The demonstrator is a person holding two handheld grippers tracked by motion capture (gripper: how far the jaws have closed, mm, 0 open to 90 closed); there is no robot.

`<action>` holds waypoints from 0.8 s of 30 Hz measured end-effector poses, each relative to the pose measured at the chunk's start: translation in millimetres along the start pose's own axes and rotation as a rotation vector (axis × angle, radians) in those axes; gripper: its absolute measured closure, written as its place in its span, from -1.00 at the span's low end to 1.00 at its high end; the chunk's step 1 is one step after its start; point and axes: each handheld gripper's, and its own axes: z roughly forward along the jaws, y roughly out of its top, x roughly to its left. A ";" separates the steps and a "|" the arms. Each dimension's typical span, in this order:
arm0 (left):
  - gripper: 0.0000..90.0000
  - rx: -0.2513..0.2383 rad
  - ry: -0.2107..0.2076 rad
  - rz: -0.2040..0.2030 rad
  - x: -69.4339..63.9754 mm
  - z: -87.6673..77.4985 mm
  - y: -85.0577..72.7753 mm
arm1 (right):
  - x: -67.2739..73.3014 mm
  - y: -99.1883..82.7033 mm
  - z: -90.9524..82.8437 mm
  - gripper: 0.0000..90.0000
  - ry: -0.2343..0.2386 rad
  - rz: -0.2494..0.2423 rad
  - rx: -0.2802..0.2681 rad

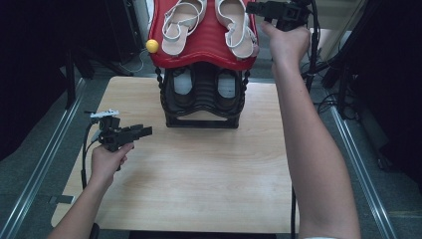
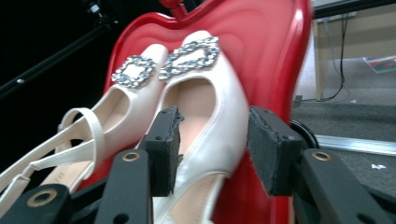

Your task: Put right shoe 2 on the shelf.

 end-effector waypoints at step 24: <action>-0.02 0.010 0.005 0.005 0.6 0.3 0.0 | -54.8 -30.8 -34.2 0.13 -0.054 0.036 -0.019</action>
